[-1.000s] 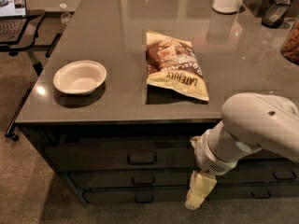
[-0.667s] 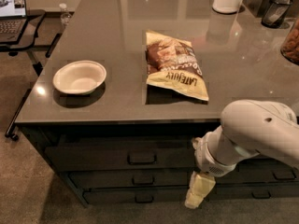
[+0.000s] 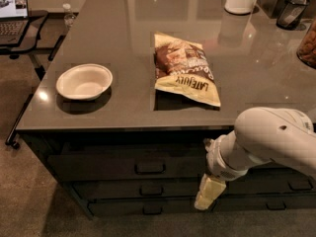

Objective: Open top drawer

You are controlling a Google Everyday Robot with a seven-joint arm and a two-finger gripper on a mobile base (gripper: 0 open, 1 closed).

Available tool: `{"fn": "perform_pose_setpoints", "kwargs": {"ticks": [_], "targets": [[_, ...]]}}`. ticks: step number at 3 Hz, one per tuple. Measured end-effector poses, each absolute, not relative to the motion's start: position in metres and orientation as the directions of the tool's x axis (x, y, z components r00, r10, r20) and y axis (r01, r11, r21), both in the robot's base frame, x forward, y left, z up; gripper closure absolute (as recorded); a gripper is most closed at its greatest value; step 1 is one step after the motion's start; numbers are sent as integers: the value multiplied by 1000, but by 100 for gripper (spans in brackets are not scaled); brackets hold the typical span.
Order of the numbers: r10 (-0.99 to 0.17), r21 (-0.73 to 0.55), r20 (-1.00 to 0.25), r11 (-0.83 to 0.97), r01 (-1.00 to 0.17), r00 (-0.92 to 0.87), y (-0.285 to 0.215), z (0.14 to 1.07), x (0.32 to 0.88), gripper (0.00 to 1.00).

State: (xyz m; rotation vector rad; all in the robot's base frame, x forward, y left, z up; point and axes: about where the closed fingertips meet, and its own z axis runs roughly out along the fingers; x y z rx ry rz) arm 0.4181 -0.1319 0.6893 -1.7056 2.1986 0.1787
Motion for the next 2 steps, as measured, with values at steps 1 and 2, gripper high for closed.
{"fn": "perform_pose_setpoints", "kwargs": {"ticks": [1,2], "targets": [[-914,-122,-349,265,-957,-208,-132,680,426,0],[-913,-118,-349,265,-957,-210,-132,669,433,0]]}}
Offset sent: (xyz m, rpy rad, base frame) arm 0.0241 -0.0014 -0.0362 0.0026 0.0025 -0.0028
